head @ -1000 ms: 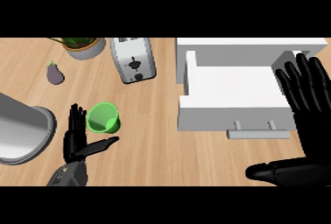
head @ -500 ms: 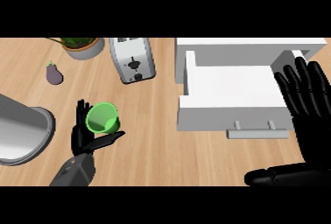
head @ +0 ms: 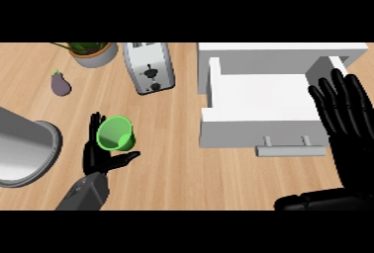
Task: Pick up the cup, place it into the drawer and close the drawer
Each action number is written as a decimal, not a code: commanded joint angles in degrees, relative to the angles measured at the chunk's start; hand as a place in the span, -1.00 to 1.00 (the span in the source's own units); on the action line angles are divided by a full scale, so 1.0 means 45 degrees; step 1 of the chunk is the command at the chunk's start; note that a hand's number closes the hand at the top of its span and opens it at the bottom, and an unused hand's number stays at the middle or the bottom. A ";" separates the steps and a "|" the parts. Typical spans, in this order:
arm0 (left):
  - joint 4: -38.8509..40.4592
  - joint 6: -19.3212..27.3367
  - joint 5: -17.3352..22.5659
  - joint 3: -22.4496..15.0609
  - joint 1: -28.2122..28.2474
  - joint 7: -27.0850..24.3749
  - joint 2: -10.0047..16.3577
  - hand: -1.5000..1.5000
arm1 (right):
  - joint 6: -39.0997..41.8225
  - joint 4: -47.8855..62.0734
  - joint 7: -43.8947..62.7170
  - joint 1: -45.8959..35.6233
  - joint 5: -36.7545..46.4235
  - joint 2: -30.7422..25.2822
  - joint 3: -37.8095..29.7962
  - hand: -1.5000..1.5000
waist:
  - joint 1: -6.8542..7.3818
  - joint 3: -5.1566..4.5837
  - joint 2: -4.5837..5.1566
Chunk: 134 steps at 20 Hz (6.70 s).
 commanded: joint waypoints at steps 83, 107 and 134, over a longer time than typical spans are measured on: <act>-0.3784 0.6886 0.1971 -0.6789 -0.9696 0.7960 -0.1270 1.00 | 0.0508 0.1652 -0.0129 -0.1355 -0.0319 -0.0719 -0.1039 -1.00 | -0.0418 0.0020 0.0086; -0.0569 0.7977 0.3930 -1.0955 -1.1273 0.8199 -0.1270 -1.00 | 0.1013 0.0967 -0.0745 -0.0608 -0.0930 -0.0266 -0.0601 -1.00 | -0.1342 0.0038 0.0287; -0.7330 0.7099 0.6570 -0.8682 -0.7308 0.7779 0.1573 -1.00 | 0.3548 0.0269 -0.0377 0.0593 -0.1052 -0.2758 -0.1506 1.00 | 0.0527 0.0010 -0.0181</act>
